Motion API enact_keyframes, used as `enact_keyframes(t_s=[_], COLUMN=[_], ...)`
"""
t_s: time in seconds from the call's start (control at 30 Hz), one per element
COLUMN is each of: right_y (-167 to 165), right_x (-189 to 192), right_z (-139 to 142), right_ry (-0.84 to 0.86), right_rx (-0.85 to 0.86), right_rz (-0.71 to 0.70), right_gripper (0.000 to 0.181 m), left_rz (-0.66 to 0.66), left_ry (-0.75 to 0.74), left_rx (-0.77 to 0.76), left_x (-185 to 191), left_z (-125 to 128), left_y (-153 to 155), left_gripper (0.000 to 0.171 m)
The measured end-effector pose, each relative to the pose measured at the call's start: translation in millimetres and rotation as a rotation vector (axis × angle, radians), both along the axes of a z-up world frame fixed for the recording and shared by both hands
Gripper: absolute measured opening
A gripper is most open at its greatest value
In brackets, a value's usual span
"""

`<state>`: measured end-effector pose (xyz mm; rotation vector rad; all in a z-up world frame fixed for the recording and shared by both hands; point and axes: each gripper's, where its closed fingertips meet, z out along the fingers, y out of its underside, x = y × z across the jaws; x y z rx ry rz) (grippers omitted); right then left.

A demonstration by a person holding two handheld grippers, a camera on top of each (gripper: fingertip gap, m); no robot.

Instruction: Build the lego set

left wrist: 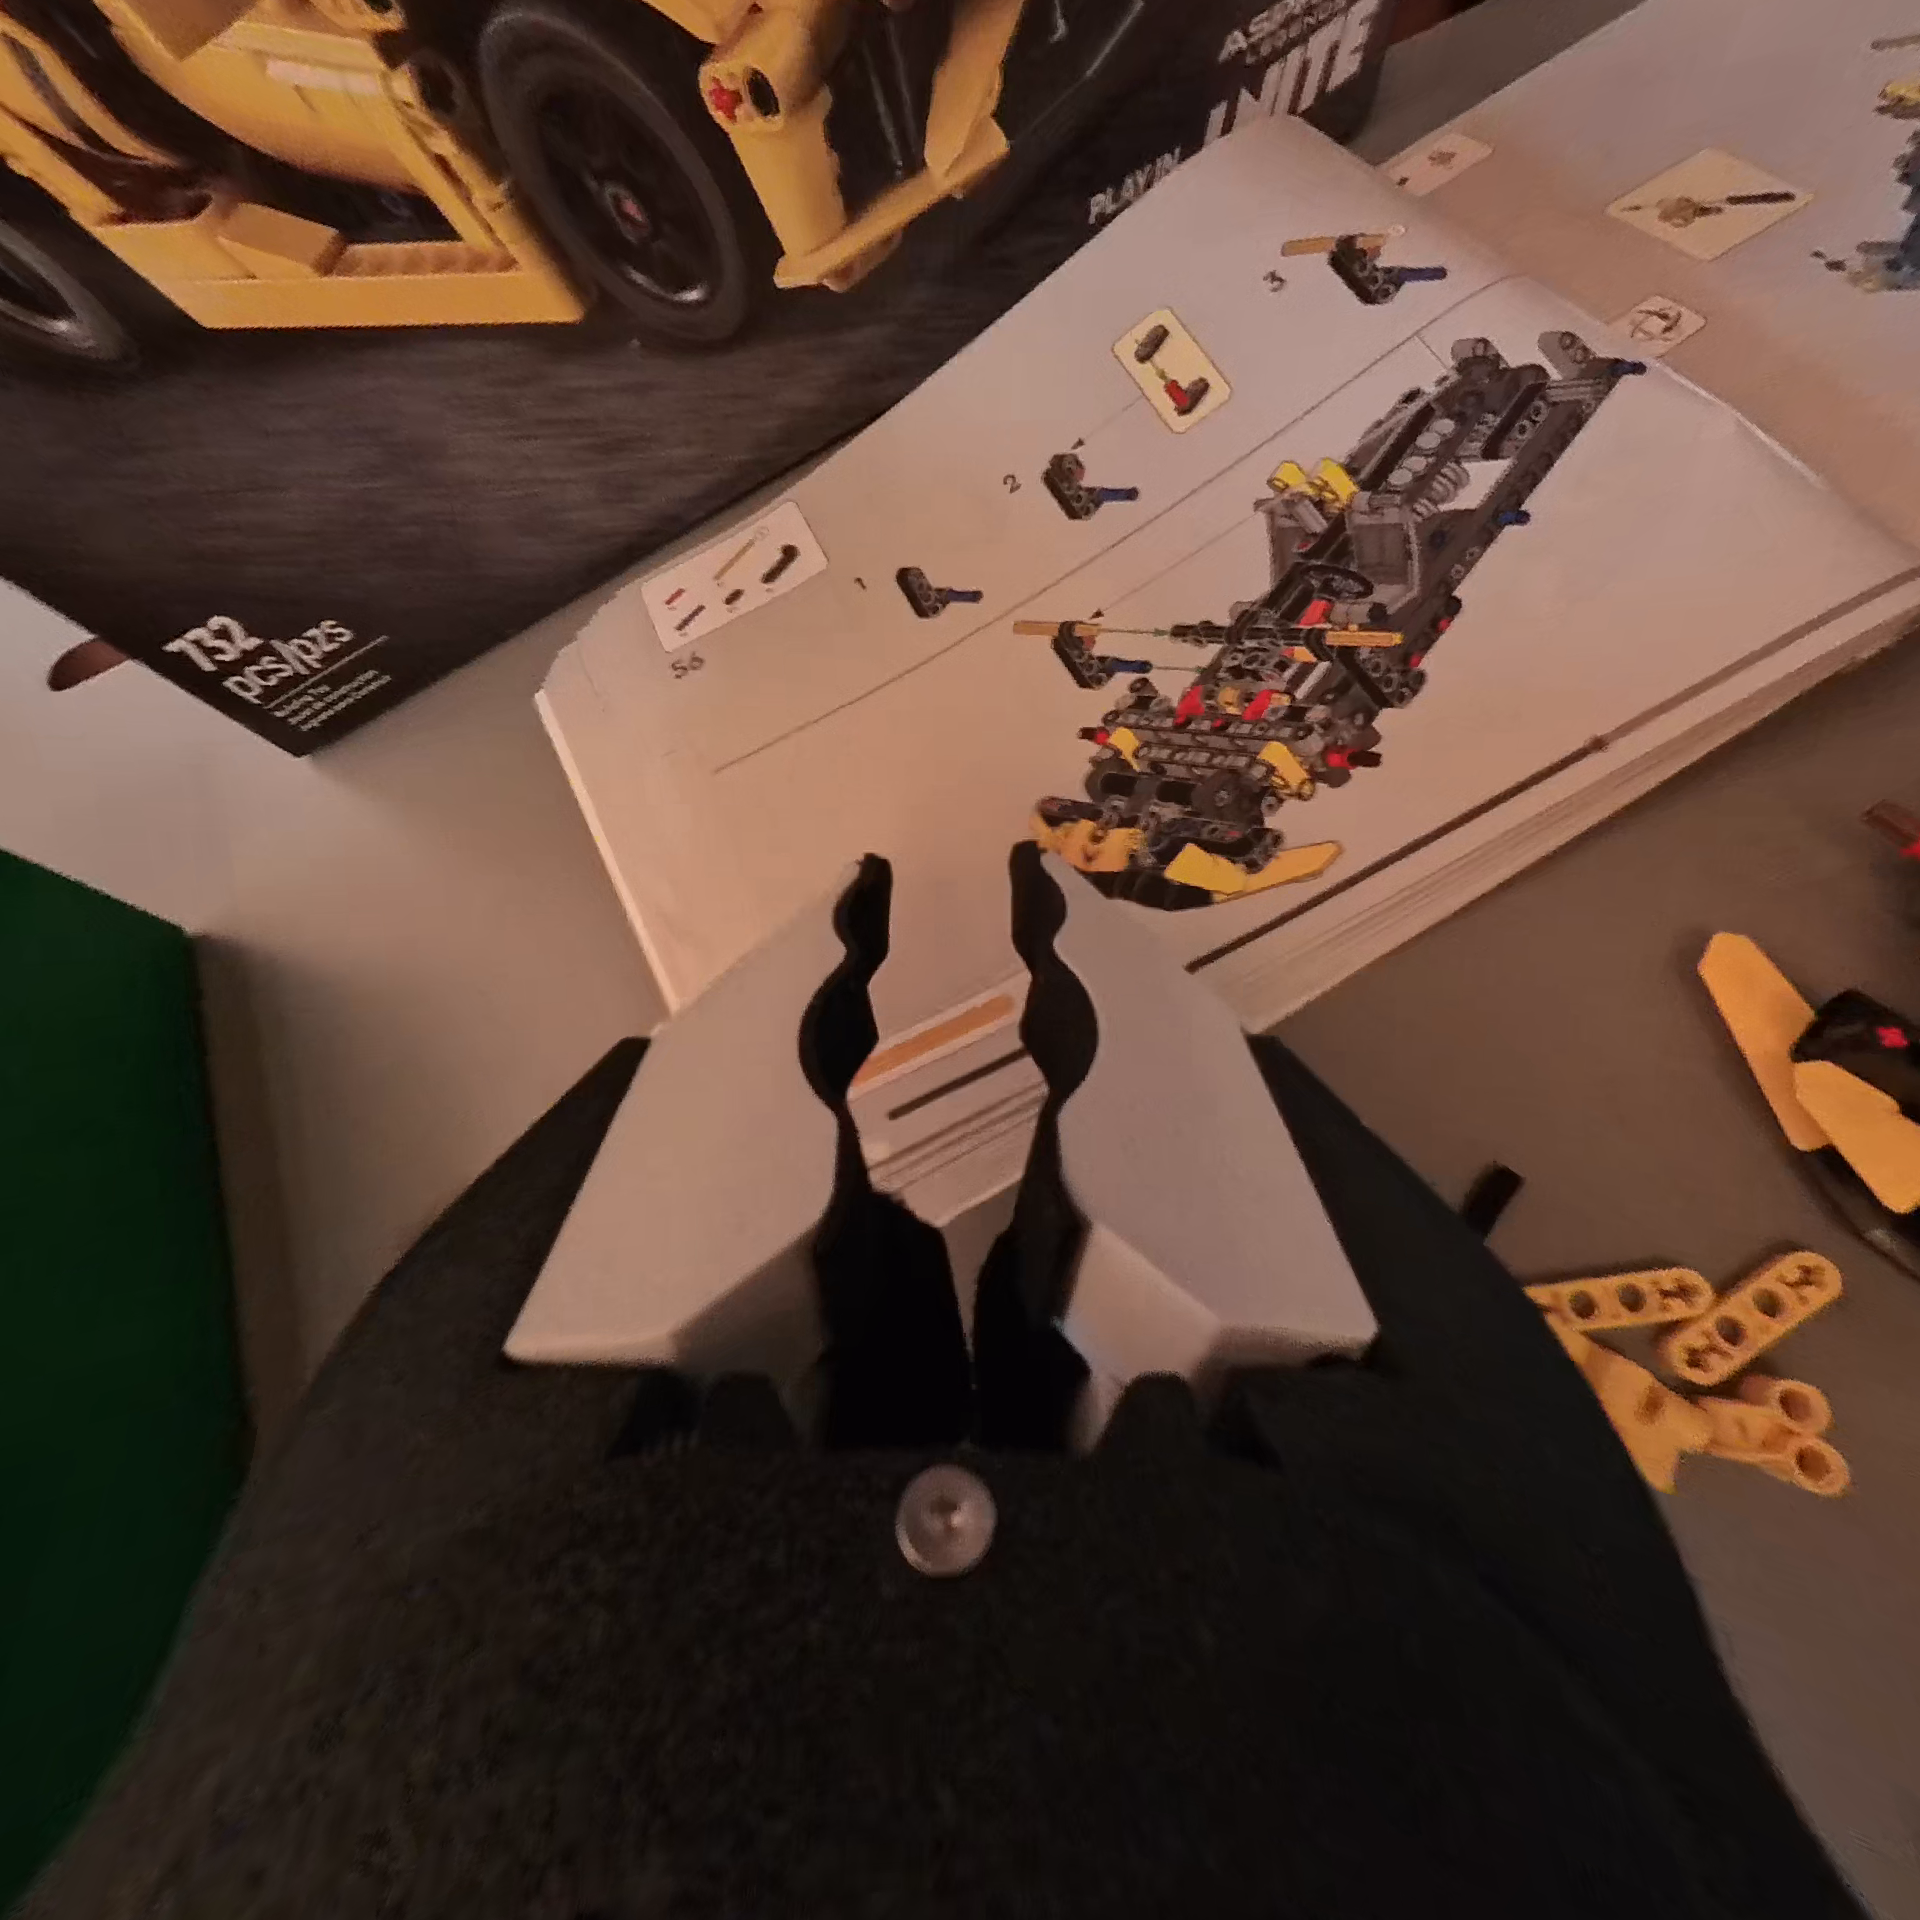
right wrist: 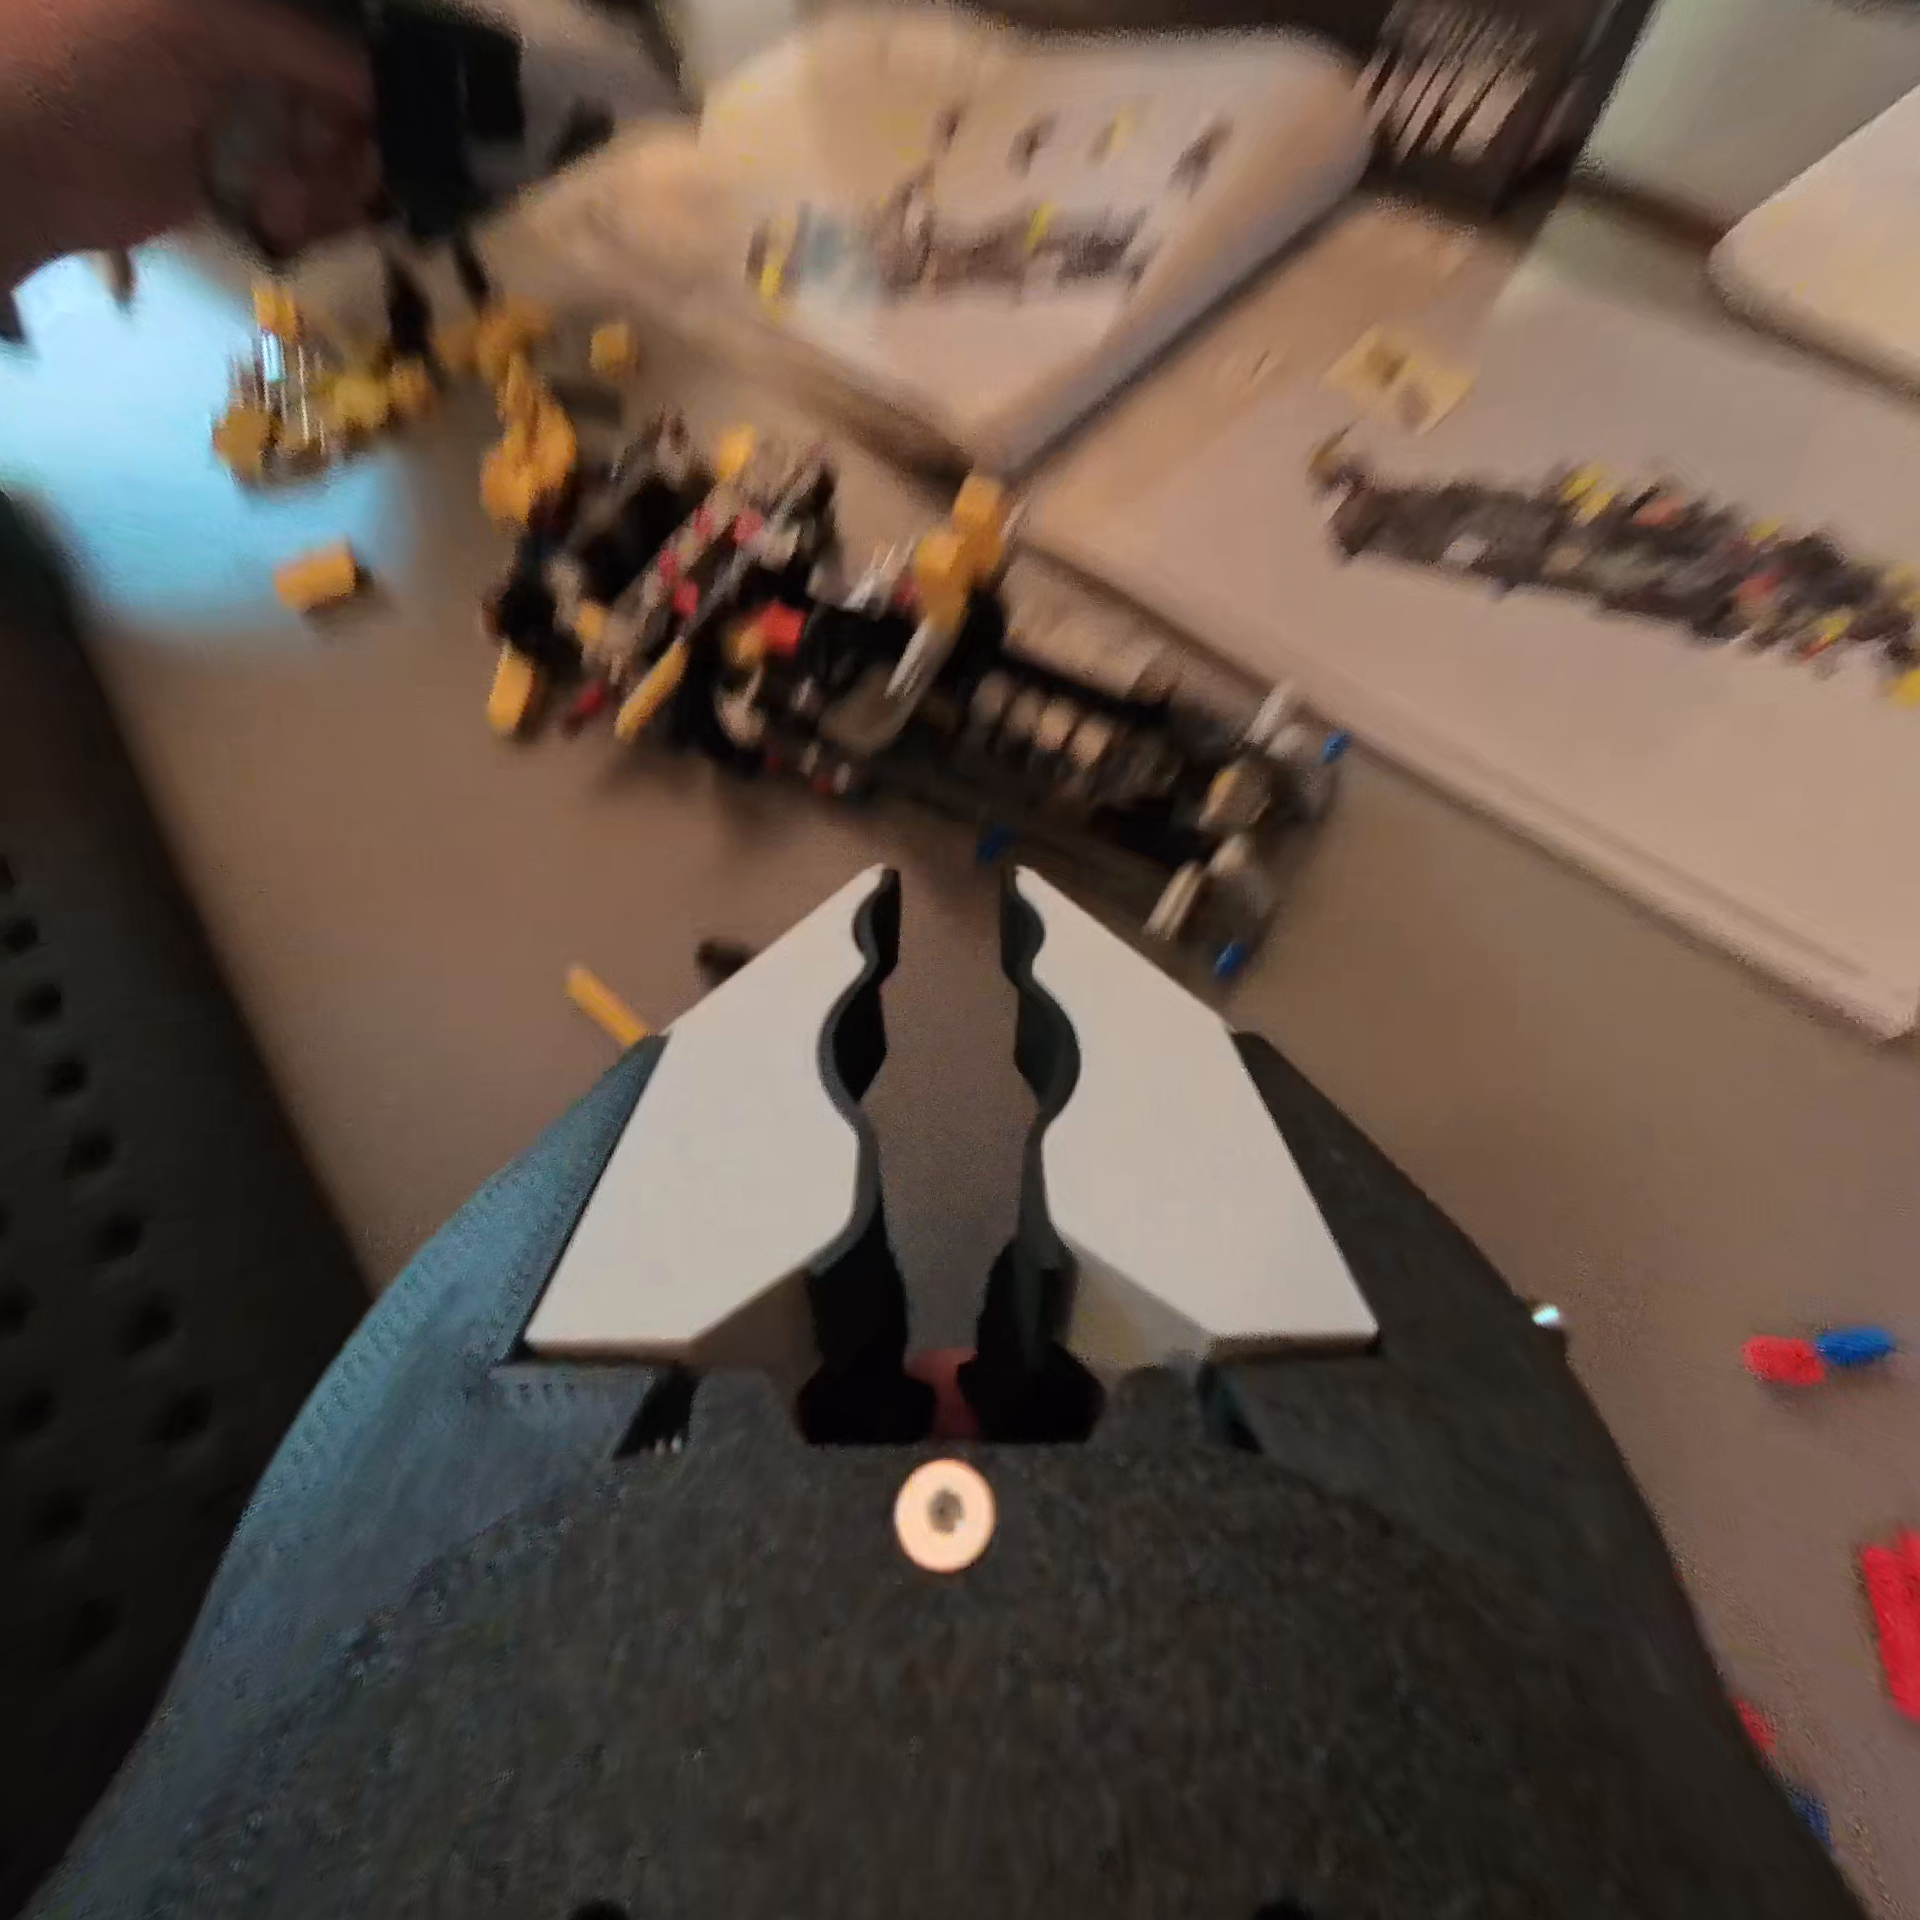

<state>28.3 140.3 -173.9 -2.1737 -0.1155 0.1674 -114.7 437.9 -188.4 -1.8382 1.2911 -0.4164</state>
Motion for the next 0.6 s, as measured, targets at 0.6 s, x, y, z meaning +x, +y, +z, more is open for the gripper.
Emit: enact_keyframes(t_s=[0.6], right_y=[91], right_x=[35], right_z=[61], right_ry=[0.032], right_rx=[0.429], right_rz=[-0.07], right_gripper=[0.019], left_rz=[-0.066], left_ry=[-0.086], left_rx=[0.079], left_x=[24], left_z=[15], left_y=[-9], left_gripper=[0.02])
